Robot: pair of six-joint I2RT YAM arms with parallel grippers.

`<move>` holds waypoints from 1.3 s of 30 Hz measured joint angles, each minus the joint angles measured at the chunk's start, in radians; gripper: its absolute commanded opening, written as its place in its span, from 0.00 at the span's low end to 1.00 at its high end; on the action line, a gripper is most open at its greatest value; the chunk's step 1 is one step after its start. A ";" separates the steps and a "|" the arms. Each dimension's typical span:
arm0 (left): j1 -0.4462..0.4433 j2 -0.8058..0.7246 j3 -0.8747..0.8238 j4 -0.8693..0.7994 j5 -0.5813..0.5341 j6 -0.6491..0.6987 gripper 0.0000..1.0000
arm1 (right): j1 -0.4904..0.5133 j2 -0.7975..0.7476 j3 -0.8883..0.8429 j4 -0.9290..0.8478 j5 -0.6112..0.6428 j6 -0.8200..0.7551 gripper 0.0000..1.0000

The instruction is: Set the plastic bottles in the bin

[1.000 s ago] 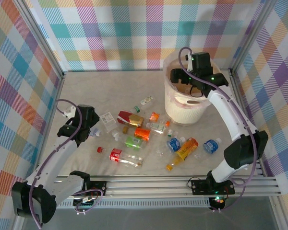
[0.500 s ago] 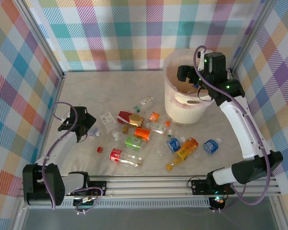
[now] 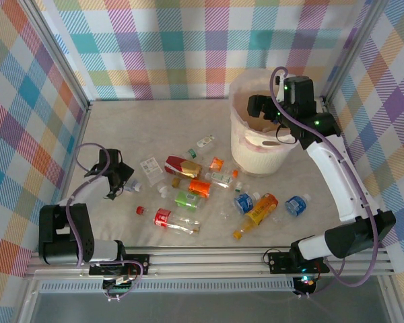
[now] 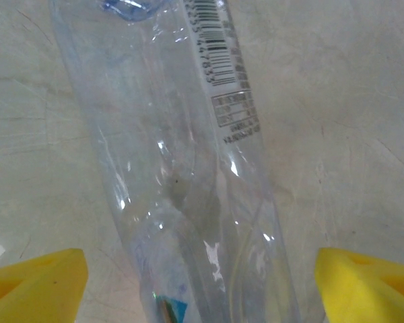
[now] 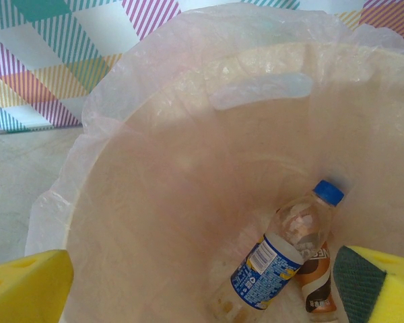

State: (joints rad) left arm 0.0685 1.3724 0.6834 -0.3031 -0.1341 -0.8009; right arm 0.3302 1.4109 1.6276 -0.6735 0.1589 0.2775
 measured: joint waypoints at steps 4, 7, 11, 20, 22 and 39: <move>0.009 0.054 0.000 0.035 0.015 -0.001 0.82 | 0.000 0.000 -0.010 0.003 -0.003 0.000 1.00; 0.011 0.086 0.000 0.053 0.021 -0.004 0.74 | 0.000 0.000 -0.012 0.003 -0.004 0.000 1.00; 0.016 0.093 0.002 0.040 0.011 -0.008 0.60 | 0.000 0.000 -0.012 0.003 -0.004 0.003 1.00; 0.019 0.096 0.026 0.043 0.013 0.006 0.46 | 0.000 0.004 -0.012 0.003 -0.018 0.004 1.00; 0.019 0.075 0.034 0.030 0.013 0.023 0.45 | 0.000 0.004 -0.012 0.003 -0.024 0.006 1.00; -0.255 -0.311 0.177 0.057 0.088 0.257 0.36 | 0.003 0.002 -0.070 0.081 -0.218 0.057 1.00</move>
State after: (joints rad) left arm -0.1864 1.0611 0.8608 -0.2459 -0.0460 -0.5442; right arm 0.3336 1.4124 1.5578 -0.5922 -0.0589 0.3344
